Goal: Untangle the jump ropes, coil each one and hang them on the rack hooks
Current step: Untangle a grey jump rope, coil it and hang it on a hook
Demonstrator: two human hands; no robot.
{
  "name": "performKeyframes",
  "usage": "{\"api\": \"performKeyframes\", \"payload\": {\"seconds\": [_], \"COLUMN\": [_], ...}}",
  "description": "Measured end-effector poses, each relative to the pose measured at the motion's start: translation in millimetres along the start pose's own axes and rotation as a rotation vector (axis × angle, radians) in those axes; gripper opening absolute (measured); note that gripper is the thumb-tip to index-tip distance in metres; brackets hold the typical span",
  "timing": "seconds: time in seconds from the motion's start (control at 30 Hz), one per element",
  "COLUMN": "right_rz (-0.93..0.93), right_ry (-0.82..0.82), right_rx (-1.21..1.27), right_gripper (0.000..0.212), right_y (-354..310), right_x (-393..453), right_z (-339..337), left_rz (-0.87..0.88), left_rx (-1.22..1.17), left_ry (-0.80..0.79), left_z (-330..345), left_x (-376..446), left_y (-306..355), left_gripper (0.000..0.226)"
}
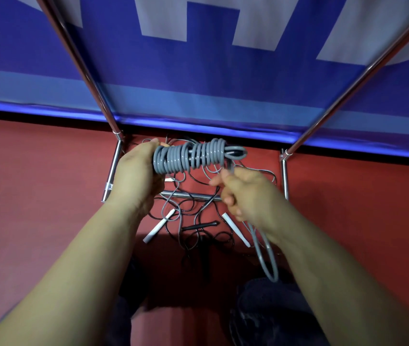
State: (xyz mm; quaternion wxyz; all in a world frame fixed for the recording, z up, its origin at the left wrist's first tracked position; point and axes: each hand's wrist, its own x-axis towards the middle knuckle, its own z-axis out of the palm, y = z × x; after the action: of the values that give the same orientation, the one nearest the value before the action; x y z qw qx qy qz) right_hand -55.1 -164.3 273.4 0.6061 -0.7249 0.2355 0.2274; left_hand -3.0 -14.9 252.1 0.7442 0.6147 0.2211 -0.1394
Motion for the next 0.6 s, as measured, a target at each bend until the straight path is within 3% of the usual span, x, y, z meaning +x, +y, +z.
{"api": "performKeyframes", "payload": {"seconds": [0.1,0.33,0.43,0.6], "right_rz": [-0.09,-0.189,-0.232,-0.338], "right_ry": [0.006,0.042,0.086,0.155], "right_rx": [-0.228,-0.379,-0.41,-0.484], "right_gripper": [0.029,0.035,0.026,0.021], "right_y": [7,6,5,5], "right_x": [-4,-4,-3,-3], "right_z": [3,-3,-8,-20], "left_rz": [0.06,0.262,0.35,0.247], "left_rx": [0.039,0.322,0.458,0.563], "left_ry": [0.053,0.145,0.174,0.078], "left_z": [0,-9,-12,-17], "left_x": [2,7,7,9], "left_y": [-1,-7,-6,-4], "left_gripper": [0.031,0.031,0.028,0.026]}}
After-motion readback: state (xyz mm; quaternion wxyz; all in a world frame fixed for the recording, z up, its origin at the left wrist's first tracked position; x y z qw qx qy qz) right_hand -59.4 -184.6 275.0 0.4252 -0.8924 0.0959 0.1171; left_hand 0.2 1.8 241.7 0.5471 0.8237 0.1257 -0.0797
